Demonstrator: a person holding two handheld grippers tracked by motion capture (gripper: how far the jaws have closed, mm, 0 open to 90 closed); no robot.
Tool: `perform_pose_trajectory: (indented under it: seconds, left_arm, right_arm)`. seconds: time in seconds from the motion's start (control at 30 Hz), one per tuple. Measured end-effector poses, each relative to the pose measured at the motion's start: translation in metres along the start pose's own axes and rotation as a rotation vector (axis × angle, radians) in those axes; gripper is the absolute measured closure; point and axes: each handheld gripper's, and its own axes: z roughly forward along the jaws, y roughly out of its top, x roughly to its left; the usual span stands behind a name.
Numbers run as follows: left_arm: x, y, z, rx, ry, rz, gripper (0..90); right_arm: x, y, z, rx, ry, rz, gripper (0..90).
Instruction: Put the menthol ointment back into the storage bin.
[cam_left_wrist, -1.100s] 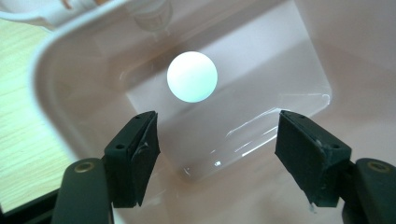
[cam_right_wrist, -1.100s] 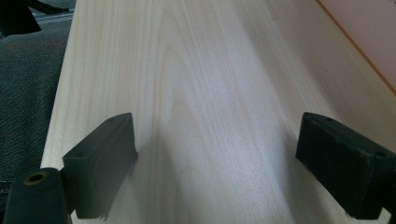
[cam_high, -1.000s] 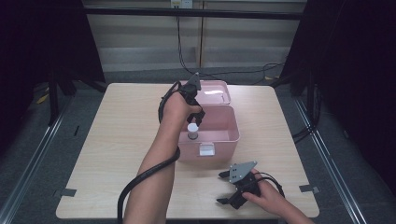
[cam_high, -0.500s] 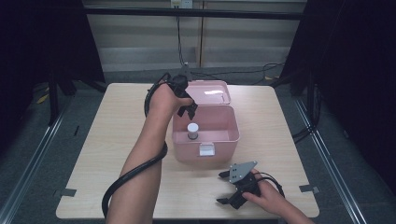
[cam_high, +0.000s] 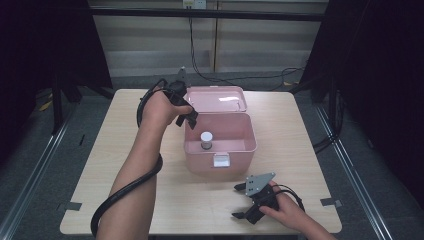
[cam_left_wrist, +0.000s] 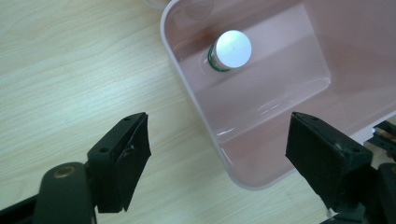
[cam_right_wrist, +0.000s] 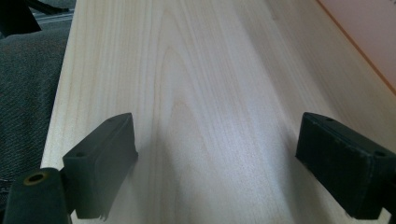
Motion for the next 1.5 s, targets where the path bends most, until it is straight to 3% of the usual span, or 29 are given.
perform_pose_trajectory:
  seconds: [0.4, 0.83, 1.17, 1.5]
  left_arm:
    - [0.025, -0.026, -0.001, -0.028, -0.015, -0.014, 21.3]
    - [0.05, -0.057, 0.004, -0.031, -0.02, 0.007, 22.0]
    - [0.062, -0.079, 0.023, -0.024, -0.022, 0.021, 22.4]
    - [0.069, -0.098, 0.046, -0.033, -0.056, 0.053, 22.3]
  right_arm:
    - [0.0, 0.0, 0.0, 0.001, 0.002, 0.003, 11.2]
    - [0.0, 0.0, 0.0, -0.001, 0.001, 0.0, 11.2]
    - [0.0, 0.0, 0.0, -0.002, 0.001, 0.0, 11.2]
    - [0.0, 0.0, 0.0, -0.002, 0.0, 0.0, 11.2]
